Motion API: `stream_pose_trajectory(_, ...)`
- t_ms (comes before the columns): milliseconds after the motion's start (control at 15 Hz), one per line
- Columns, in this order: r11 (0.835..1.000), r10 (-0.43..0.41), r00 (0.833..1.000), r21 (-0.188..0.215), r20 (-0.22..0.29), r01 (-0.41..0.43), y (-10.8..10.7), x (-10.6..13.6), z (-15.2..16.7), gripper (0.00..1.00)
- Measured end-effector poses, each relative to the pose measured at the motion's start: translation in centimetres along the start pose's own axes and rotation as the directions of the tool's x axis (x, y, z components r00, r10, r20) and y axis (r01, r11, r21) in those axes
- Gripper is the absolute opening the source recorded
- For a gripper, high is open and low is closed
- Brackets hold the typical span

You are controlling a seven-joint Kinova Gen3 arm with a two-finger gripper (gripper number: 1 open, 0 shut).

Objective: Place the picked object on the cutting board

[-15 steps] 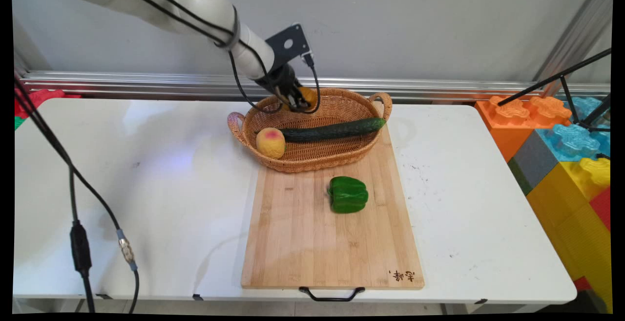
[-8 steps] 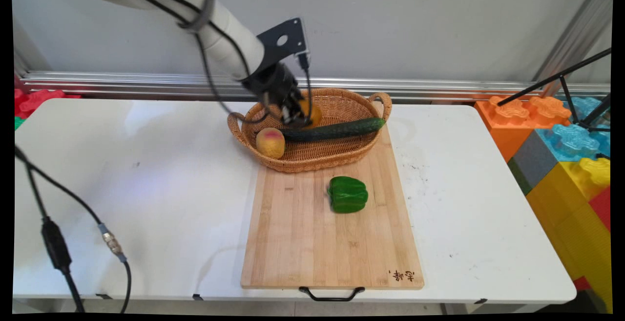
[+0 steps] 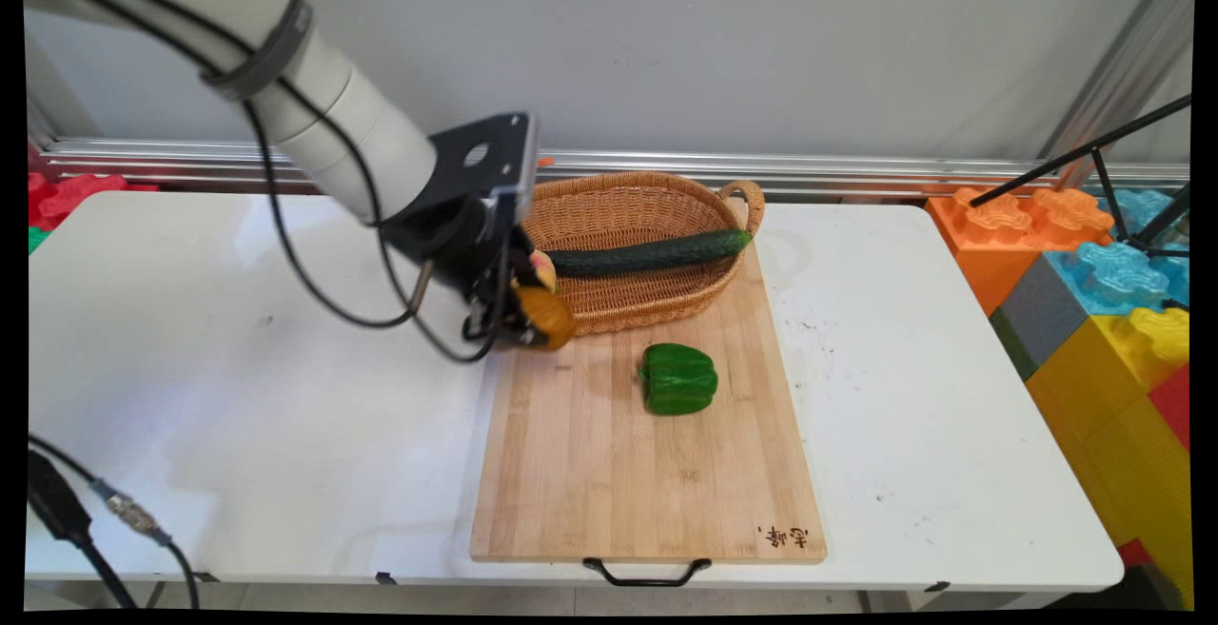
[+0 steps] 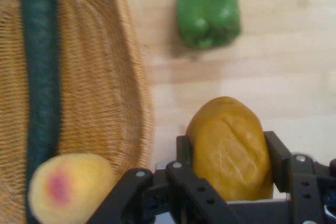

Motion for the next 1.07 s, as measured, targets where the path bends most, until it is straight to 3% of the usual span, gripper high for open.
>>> stream_pose_trajectory(400, 0.996, 0.084, 0.996, -0.023, 0.000, -0.084, 2.4, -1.7, 3.7, 0.00)
stream_pose_trajectory(1067, 0.991, 0.134, 0.991, -0.007, -0.024, -0.134, 2.2, -2.2, 10.4, 0.00)
